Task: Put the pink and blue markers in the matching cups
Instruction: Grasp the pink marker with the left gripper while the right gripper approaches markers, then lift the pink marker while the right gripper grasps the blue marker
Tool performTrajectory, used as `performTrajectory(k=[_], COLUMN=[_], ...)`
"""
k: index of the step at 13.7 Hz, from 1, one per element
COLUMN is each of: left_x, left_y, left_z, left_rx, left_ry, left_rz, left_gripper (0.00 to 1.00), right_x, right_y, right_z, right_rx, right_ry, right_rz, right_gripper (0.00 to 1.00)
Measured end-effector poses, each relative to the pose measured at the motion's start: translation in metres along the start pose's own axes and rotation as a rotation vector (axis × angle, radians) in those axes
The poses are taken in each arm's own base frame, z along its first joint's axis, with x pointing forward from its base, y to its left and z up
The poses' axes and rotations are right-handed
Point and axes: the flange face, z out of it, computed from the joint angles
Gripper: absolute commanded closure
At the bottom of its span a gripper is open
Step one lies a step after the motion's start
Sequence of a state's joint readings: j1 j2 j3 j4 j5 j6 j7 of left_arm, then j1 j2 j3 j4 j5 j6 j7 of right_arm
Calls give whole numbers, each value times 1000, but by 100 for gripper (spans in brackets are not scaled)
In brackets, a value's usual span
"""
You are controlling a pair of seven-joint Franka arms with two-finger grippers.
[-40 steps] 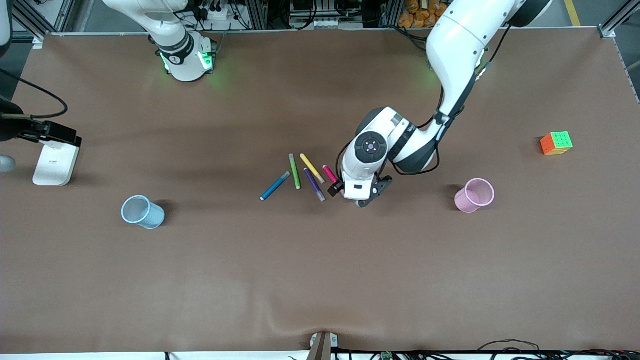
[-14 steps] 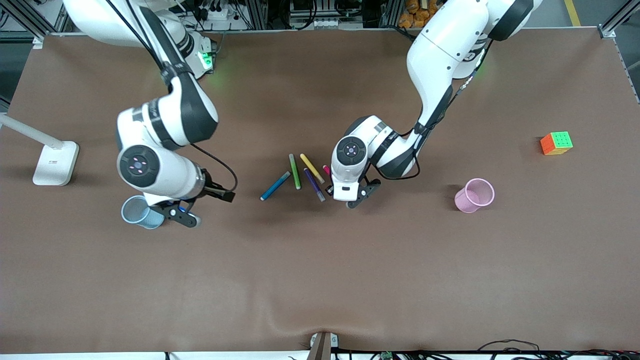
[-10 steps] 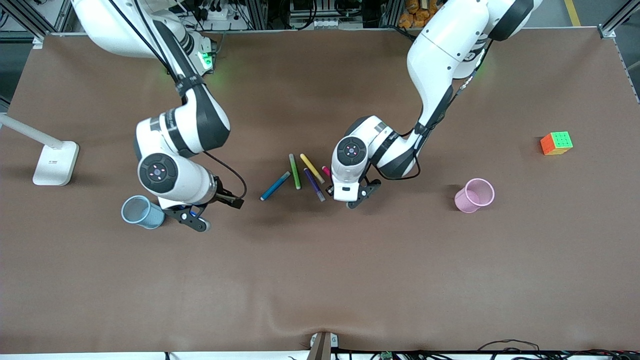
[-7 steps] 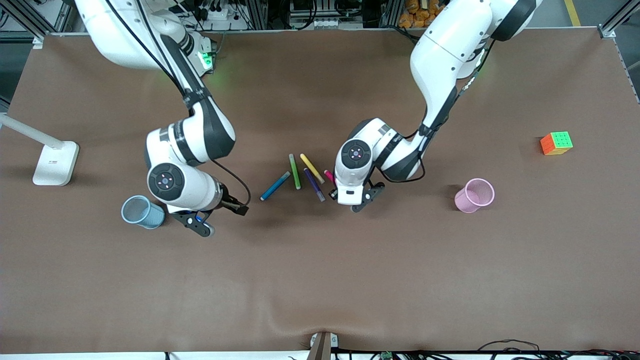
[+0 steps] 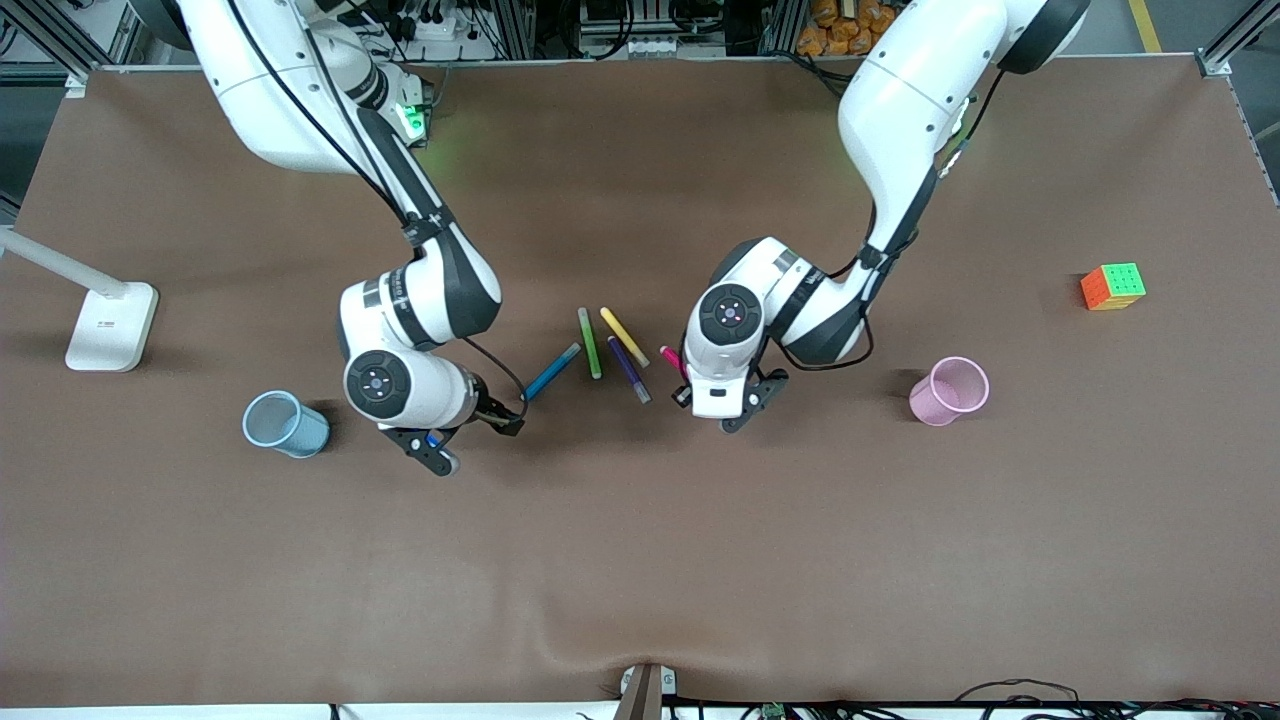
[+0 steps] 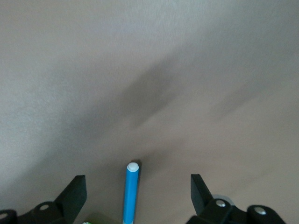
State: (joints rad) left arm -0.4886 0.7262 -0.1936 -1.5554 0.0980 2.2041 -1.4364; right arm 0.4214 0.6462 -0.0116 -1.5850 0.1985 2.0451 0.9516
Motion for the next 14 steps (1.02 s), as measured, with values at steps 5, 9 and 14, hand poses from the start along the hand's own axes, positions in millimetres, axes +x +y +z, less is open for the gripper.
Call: performTrajectory(k=[5, 9, 14], left_x=[46, 59, 85], left_y=[-20, -28, -42], left_z=[-49, -60, -83], left_rx=[39, 55, 71], left_ry=[4, 2, 5], left_rz=[44, 54, 43], left_gripper=[93, 93, 93], right_x=[-21, -31, -36], right_y=[-11, -11, -11], right_z=[29, 50, 66], right_rx=[20, 18, 27], right_ry=[23, 30, 43], right_rz=[3, 1, -4], right_gripper=[34, 48, 57])
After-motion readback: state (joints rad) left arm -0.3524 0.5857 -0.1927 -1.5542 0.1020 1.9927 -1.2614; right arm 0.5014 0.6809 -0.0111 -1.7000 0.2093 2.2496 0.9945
